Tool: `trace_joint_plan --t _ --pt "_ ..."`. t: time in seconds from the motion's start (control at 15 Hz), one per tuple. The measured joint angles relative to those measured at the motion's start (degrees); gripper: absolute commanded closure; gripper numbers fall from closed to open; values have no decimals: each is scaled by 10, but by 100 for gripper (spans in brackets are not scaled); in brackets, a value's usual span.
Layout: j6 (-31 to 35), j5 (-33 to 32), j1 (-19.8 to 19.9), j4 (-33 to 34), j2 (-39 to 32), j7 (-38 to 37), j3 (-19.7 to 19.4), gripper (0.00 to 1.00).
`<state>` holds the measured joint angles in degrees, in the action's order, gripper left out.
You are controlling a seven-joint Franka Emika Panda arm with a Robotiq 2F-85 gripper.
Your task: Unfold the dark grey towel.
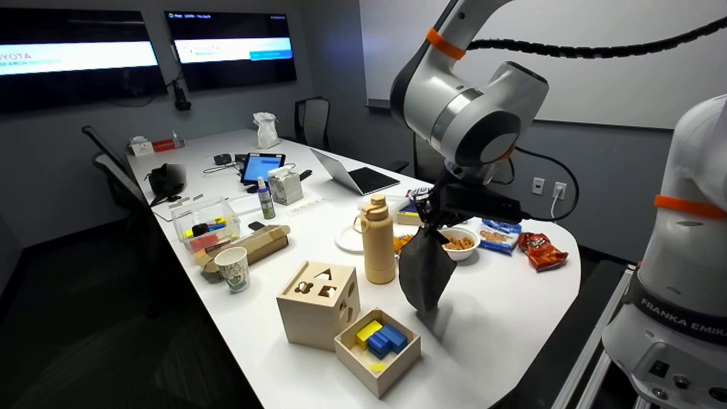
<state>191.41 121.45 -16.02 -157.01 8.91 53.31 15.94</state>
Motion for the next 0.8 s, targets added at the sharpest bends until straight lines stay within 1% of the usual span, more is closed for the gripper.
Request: trace_joint_plan --t 0.2,0.33,0.6,0.8 --pt "62 63 -21 0 47 26 -1 99" --pt "88 96 -29 -1 72 47 -17 99" --pt "93 131 -30 -1 109 106 -72 99" --pt "94 142 -33 -1 117 142 -122 99"
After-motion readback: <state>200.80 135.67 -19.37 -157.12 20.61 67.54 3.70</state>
